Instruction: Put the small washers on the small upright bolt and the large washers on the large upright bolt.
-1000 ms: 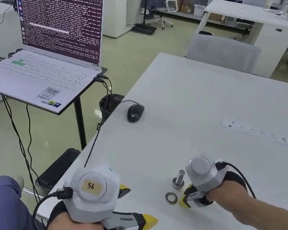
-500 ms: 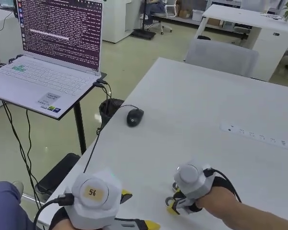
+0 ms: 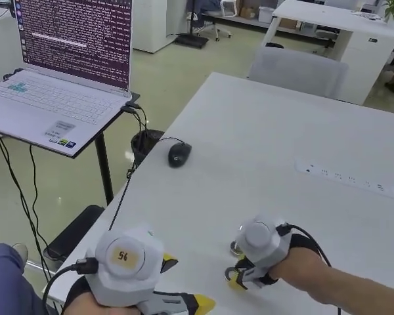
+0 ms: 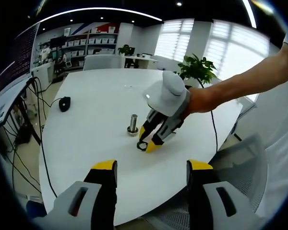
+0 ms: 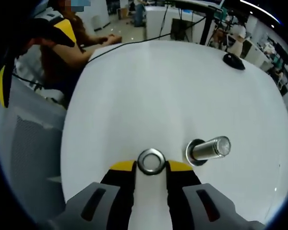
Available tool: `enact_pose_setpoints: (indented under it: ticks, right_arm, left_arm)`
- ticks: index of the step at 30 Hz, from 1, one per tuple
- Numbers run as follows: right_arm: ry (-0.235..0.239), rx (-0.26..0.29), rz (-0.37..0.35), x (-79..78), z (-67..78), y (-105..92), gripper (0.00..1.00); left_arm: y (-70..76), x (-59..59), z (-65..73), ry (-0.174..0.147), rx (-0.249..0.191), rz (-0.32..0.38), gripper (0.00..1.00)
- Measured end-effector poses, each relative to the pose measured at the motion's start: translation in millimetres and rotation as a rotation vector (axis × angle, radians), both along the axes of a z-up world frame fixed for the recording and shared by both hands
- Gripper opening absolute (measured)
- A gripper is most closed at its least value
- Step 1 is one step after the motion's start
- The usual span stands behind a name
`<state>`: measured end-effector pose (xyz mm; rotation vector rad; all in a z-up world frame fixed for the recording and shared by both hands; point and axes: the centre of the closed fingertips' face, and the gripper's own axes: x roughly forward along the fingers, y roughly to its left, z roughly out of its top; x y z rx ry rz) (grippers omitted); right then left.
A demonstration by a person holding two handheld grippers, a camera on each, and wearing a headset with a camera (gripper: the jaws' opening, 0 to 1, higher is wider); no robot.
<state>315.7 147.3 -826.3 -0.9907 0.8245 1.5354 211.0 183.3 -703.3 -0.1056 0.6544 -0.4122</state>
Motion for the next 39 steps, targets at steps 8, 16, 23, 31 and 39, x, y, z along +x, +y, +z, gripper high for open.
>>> enact_pose_setpoints:
  ticks: [8, 16, 23, 31, 39]
  right_arm:
    - [-0.014, -0.050, 0.071, -0.9, -0.3, -1.2, 0.26]
    - [-0.007, -0.030, 0.042, -1.2, -0.4, -3.5, 0.23]
    - [0.005, -0.020, 0.014, -1.2, 0.4, -13.8, 0.23]
    - [0.004, 0.012, -0.055, 8.5, 14.0, -26.9, 0.23]
    - [-0.053, 0.063, -0.106, 34.3, 49.6, -32.4, 0.23]
  left_arm:
    - [-1.0, 2.4, 1.5, -0.001, 0.001, -0.003, 0.58]
    - [-4.5, 4.9, 3.1, -0.003, 0.001, -0.004, 0.58]
    - [-0.6, 6.1, 2.5, -0.002, 0.001, 0.005, 0.58]
    - [-0.7, 8.1, 1.7, -0.001, 0.001, 0.001, 0.58]
    - [-1.8, 9.9, 2.5, -0.003, -0.001, -0.005, 0.58]
